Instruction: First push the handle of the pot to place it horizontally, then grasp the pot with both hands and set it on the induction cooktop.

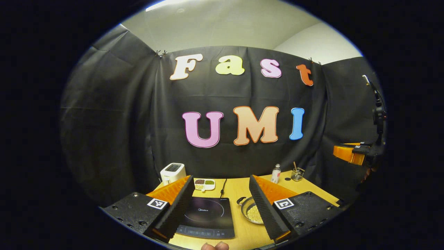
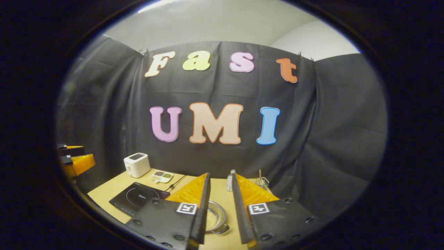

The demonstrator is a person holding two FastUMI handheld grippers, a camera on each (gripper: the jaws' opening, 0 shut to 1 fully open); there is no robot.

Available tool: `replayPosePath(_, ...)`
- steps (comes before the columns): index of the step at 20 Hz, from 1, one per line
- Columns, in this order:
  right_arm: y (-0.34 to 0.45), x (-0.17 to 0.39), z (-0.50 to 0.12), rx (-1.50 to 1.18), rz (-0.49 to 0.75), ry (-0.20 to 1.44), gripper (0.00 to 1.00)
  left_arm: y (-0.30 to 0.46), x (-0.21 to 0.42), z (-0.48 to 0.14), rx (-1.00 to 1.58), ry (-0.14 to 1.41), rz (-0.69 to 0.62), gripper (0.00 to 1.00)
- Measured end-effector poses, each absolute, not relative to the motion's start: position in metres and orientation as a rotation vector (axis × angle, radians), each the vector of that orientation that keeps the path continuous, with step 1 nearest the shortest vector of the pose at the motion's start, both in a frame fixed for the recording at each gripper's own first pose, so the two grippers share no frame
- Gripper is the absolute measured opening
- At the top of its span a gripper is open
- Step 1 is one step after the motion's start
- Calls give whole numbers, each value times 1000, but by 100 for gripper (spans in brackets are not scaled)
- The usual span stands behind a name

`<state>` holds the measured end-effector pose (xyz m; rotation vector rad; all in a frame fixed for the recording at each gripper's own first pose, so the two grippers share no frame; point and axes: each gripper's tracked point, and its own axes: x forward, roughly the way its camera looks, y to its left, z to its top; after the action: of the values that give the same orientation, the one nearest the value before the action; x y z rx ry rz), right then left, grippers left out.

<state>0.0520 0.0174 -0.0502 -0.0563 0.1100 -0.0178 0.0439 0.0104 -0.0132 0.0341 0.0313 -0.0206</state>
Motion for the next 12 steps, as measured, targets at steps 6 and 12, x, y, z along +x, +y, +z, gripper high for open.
replayPosePath(6, -14, 100, -92, 47, 26, 209, 0, -23, 88, -12, 59, 51, 18, 96)
replayPosePath(12, -13, 115, -138, 37, 181, 291, 2, -43, 122, -10, 81, 55, 82, 93)
